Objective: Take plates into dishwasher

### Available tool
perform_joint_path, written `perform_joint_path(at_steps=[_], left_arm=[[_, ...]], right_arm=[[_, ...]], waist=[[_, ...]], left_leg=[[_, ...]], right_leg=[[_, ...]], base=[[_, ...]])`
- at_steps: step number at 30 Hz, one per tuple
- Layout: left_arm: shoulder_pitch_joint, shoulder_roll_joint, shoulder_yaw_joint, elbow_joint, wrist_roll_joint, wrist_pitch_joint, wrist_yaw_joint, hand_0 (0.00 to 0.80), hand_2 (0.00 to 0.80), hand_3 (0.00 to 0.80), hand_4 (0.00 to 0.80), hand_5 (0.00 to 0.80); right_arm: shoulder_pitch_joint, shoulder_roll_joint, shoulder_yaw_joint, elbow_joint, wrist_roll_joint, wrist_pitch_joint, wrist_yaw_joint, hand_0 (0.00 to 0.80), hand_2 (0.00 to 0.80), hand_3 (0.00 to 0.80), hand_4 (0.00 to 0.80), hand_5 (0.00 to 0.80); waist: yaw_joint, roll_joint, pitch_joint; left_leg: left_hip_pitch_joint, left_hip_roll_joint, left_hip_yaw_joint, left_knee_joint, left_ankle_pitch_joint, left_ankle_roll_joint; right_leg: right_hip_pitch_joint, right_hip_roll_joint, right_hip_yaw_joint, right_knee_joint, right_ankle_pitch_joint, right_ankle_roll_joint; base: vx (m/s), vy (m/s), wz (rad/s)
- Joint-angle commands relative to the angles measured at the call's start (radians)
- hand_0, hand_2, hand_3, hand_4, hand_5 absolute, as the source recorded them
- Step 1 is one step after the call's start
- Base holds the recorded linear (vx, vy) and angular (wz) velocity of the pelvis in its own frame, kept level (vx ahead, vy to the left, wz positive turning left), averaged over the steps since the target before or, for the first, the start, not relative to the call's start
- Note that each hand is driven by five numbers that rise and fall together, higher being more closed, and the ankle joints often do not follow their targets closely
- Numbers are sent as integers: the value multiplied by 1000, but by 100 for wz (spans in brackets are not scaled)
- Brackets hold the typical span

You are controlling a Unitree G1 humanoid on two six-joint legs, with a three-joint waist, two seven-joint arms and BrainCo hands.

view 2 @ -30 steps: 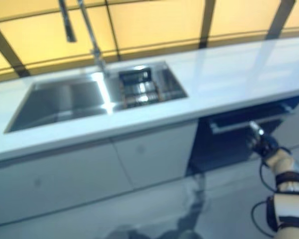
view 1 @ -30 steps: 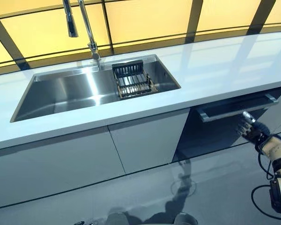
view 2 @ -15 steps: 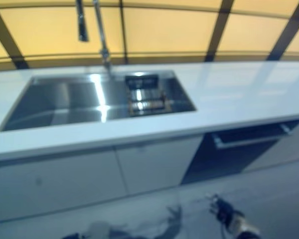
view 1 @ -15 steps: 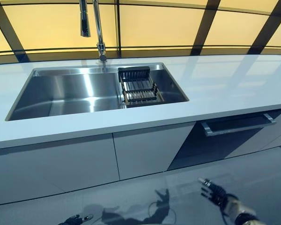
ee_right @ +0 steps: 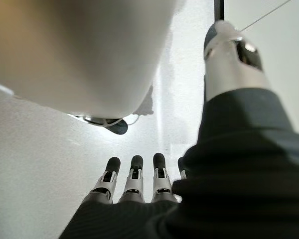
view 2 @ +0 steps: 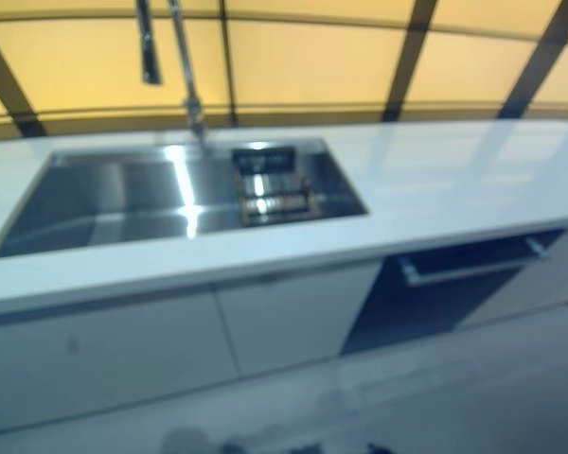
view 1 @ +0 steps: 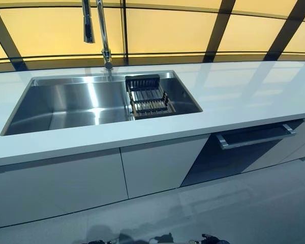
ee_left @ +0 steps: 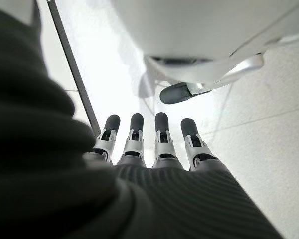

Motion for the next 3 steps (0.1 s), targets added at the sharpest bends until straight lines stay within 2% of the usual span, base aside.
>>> perform_joint_path(at_steps=[1,3], left_arm=[[-56,-27,-30,41,37,-3,-5,0,0,0,0,0],[-54,-23,-27,38,34,-15,-1,0,0,0,0,0]], right_arm=[[-73,-15,-9,56,41,-12,-23,0,0,0,0,0],[-68,-13,-14,59,37,-16,-24,0,0,0,0,0]], waist=[[3,32,20],[1,31,19]], left_leg=[[10,-21,24,-2,-13,66],[13,-23,24,-3,-13,66]], right_leg=[[-4,13,8,20,31,12],[-2,14,10,17,33,13]], base=[[0,0,0],[0,0,0]])
